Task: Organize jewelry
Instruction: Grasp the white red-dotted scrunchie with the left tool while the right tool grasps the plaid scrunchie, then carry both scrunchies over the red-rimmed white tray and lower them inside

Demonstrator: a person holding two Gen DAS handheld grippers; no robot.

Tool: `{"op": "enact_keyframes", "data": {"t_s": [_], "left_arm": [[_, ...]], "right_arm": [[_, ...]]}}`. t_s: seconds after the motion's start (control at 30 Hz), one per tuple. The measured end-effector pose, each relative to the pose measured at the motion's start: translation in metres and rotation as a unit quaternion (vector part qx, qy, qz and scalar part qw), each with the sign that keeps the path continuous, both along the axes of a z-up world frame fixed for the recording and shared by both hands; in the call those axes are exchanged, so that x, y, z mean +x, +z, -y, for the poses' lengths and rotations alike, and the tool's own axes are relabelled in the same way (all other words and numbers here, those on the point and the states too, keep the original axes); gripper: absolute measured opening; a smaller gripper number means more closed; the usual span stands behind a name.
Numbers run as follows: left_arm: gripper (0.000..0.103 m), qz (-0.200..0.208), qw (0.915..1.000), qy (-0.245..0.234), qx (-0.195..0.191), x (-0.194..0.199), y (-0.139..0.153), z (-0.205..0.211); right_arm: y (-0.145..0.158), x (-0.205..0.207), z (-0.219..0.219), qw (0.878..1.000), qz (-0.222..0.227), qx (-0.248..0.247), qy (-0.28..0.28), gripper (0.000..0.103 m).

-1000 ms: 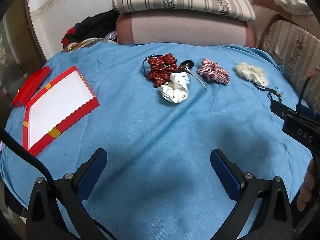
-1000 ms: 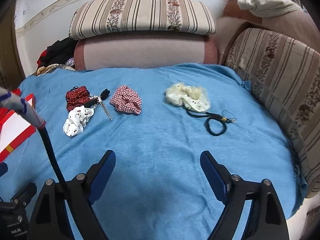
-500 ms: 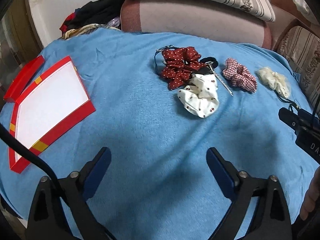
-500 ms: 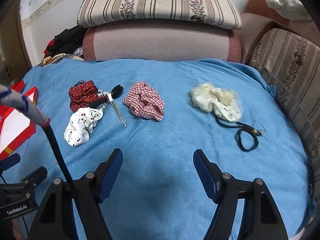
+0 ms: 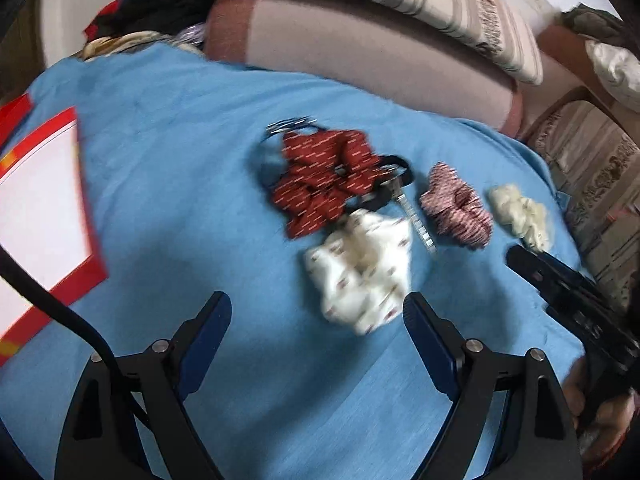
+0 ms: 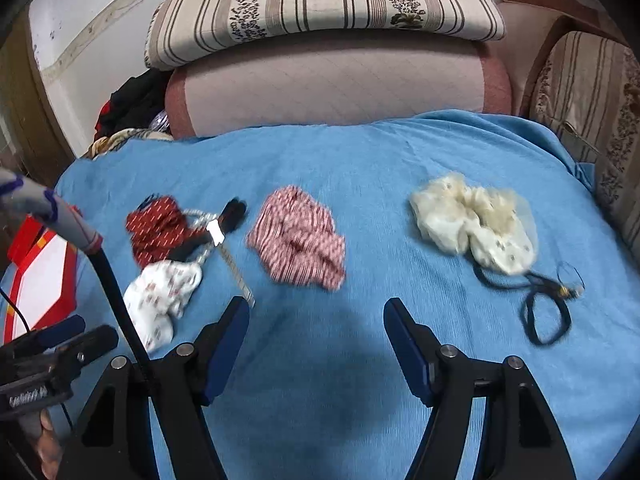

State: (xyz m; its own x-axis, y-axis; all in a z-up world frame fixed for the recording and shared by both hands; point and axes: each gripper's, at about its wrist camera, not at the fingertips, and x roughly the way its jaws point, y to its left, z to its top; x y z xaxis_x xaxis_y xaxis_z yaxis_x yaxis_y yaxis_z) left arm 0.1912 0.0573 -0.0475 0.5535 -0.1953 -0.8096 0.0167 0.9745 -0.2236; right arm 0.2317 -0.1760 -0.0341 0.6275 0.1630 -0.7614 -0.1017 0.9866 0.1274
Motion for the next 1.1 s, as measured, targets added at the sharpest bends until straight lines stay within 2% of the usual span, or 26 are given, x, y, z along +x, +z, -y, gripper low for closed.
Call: {"op": "enact_keyframes", "data": {"t_s": [0.1, 0.23, 0.3, 0.33, 0.37, 0.43, 0.53, 0.83, 1.1], "left_arm": [[0.087, -0.003, 0.9997, -0.024, -0.001, 0.015, -0.005, 0.013], [0.087, -0.016, 0.9995, -0.029, -0.002, 0.030, -0.015, 0.022], [0.081, -0.021, 0.9995, -0.022, -0.004, 0.034, -0.019, 0.023], [0.064, -0.027, 0.9994, -0.019, -0.006, 0.036, -0.022, 0.023], [0.037, -0.036, 0.9991, -0.020, -0.007, 0.037, -0.024, 0.024], [0.013, -0.066, 0.9975, -0.023, -0.007, 0.041, -0.034, 0.024], [0.011, -0.059, 0.9981, -0.014, -0.007, 0.035, -0.029, 0.020], [0.011, -0.028, 0.9995, 0.003, -0.017, -0.002, 0.014, -0.009], [0.011, -0.002, 0.9993, 0.029, 0.023, -0.042, 0.040, -0.041]], "right_arm": [[-0.005, 0.020, -0.003, 1.000, -0.007, 0.001, 0.003, 0.074], [-0.017, 0.045, -0.009, 1.000, -0.022, -0.003, 0.006, 0.074], [-0.023, 0.053, -0.010, 0.999, -0.033, -0.001, 0.005, 0.074], [-0.026, 0.056, -0.010, 0.999, -0.037, 0.000, 0.005, 0.069], [-0.028, 0.057, -0.011, 0.999, -0.041, 0.000, 0.006, 0.063], [-0.031, 0.058, -0.012, 0.999, -0.048, 0.004, 0.013, 0.034], [-0.026, 0.052, -0.014, 0.999, -0.047, 0.010, 0.021, 0.014], [0.020, 0.010, -0.025, 0.999, -0.009, 0.010, 0.039, 0.010], [0.059, -0.024, -0.059, 0.996, 0.013, 0.009, 0.084, 0.010]]}}
